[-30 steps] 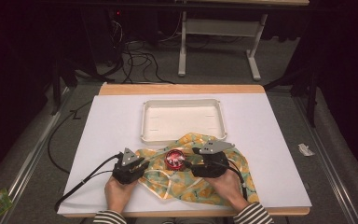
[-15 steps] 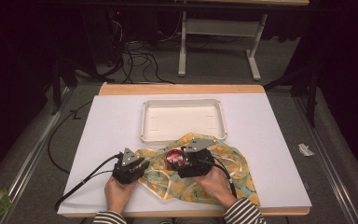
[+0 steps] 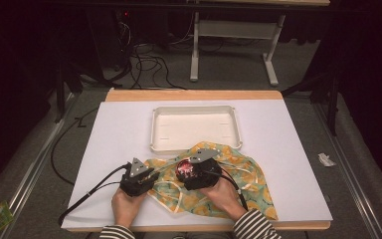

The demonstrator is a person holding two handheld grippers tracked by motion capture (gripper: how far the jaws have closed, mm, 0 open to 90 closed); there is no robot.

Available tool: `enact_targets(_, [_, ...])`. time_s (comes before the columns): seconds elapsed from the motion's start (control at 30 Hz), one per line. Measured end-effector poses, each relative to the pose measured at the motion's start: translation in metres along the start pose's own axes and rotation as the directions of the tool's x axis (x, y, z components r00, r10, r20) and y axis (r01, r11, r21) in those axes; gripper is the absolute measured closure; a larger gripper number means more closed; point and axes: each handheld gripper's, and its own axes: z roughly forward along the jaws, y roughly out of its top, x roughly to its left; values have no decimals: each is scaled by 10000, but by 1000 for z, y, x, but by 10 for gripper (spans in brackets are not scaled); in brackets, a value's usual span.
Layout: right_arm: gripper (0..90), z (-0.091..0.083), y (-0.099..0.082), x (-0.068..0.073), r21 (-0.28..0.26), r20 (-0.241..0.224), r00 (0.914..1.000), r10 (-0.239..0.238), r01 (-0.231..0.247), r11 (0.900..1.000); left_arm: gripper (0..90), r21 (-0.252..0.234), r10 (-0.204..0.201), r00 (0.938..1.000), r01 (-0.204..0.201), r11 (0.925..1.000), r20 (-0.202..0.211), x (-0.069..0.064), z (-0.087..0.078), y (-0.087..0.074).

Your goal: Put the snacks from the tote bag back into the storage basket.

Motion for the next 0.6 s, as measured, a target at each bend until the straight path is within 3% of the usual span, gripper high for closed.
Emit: enact_targets(0.6, [258,3,-2,3,-65,296,9995,-105,107,9999,681,-2,12,10000,-12,10000,4,0,0,0])
